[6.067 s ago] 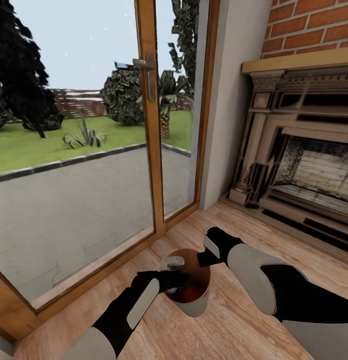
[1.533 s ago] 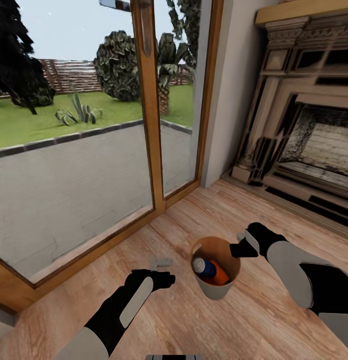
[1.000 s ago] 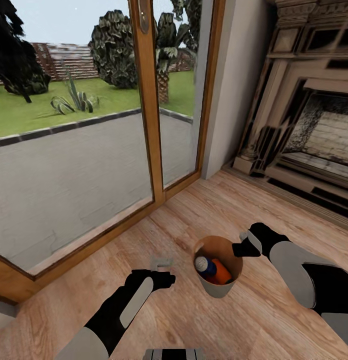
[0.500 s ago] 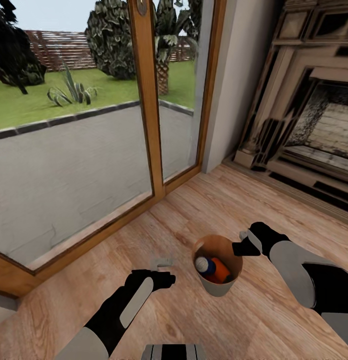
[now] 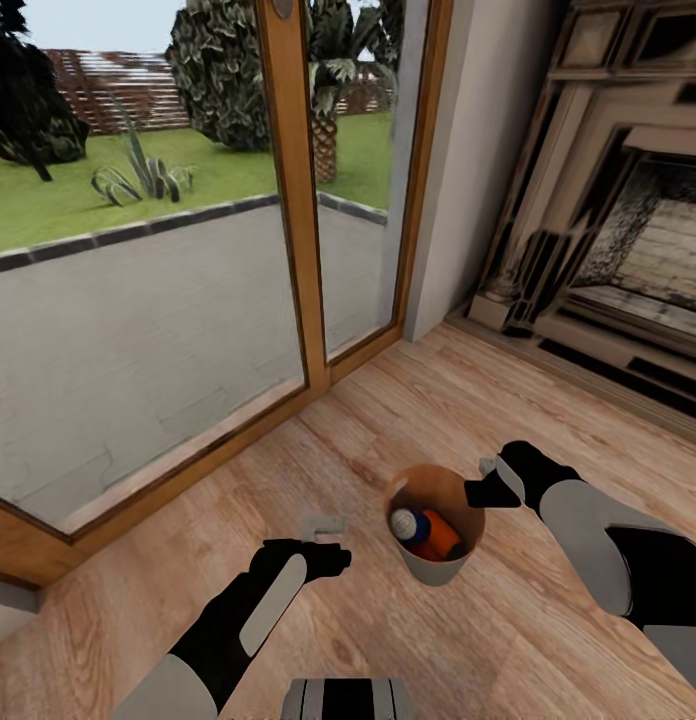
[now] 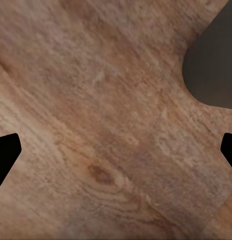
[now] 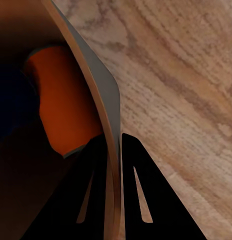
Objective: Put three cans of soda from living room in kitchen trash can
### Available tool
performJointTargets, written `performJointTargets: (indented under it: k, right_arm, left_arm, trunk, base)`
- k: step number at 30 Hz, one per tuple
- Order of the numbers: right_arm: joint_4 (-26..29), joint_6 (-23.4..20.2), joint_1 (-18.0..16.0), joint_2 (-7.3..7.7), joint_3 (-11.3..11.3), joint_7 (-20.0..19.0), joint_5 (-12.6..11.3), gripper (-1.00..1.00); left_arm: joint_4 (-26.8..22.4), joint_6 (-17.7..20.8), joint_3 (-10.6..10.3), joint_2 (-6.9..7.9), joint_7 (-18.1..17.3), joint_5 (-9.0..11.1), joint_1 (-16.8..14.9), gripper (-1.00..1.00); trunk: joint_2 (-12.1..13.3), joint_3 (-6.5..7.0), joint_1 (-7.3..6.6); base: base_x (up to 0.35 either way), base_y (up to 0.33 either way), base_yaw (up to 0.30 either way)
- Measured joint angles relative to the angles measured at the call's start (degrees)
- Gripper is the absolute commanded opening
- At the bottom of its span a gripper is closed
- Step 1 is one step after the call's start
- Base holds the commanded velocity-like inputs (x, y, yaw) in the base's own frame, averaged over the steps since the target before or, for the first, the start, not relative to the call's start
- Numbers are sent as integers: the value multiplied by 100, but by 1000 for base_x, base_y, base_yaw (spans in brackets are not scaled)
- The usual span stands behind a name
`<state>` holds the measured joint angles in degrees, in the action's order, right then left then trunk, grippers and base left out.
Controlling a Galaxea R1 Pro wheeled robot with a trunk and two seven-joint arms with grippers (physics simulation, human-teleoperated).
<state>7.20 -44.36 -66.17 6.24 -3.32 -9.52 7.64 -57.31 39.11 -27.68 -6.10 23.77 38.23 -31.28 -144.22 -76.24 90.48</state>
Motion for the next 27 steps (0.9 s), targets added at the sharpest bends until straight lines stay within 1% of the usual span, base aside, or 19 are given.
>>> performJointTargets:
  k: [1, 6, 10, 12, 13, 14, 15, 16, 17, 18, 19, 20, 21, 27]
  right_arm:
    - [6, 3, 0, 3, -1, -1, -7, -100]
    - [6, 9, 1, 9, -11, -22, 14, -100]
    - [2, 6, 1, 30, -8, -33, -27, -100]
    - [-8, -2, 0, 65, -44, -45, -78, -100]
    - [-13, -2, 1, 71, -55, -46, -85, 100]
    - [-152, 1, 8, 80, -53, -66, -44, 100]
    - [-160, 3, 7, 88, -57, -67, -43, 100]
    - [-160, 7, 8, 92, -28, -62, -4, 100]
    - [-159, 5, 8, 92, -55, -67, -36, 100]
    - [-159, 5, 8, 94, -63, -68, -44, 100]
    - [-159, 5, 7, 94, -61, -67, -43, 100]
    - [-158, 4, 7, 95, -63, -68, -44, 100]
    - [-158, 3, 8, 96, -63, -68, -43, 100]
    - [-158, -2, 7, 97, -64, -68, -45, 100]
  left_arm:
    - [0, 0, -1, 2, 0, 0, 0, 100]
    - [0, 0, 0, -1, -2, 0, 0, 100]
    - [-3, 0, -3, -1, -1, 0, 0, 100]
    - [-7, 0, -4, -2, 2, 0, 0, 100]
    - [-7, 0, -5, -1, 3, 0, 0, 100]
    - [-8, 0, -7, -1, 3, 0, -1, 100]
    - [-8, 0, -8, -1, 4, 0, -1, 100]
    - [-8, 1, -8, -2, 4, -1, -1, 100]
    - [-8, 0, -9, -3, 4, -1, -1, 100]
    - [-8, 0, -9, -3, 4, -1, -1, 100]
    - [-8, 0, -9, -4, 4, 0, -1, 100]
    - [-8, 0, -9, -3, 3, 2, -1, 100]
    - [-8, 0, -9, -3, 1, 2, -1, 100]
    - [-30, 11, -15, -4, -38, 15, -1, 100]
  trunk:
    - [-1, -22, -14]
    - [-1, -23, -13]
    - [-1, -23, -8]
    - [-1, -23, 3]
    - [-1, -23, 3]
    - [-1, -24, 38]
    - [-1, -24, 156]
    - [0, -24, 324]
    - [0, -24, 414]
    - [0, -24, 409]
    - [-1, -24, 326]
    - [-1, -24, 289]
    - [0, -24, 309]
    - [-1, -24, 310]
  base:
    - [0, 0, 0]
    - [0, 0, 0]
    - [0, 0, 0]
    - [0, 0, 0]
    - [0, 0, 0]
    - [0, 0, 0]
    - [0, 0, 0]
    - [0, 0, 0]
    - [0, 0, 0]
    - [0, 0, 0]
    - [0, 0, 0]
    - [0, 0, 0]
    - [0, 0, 0]
    - [0, 0, 0]
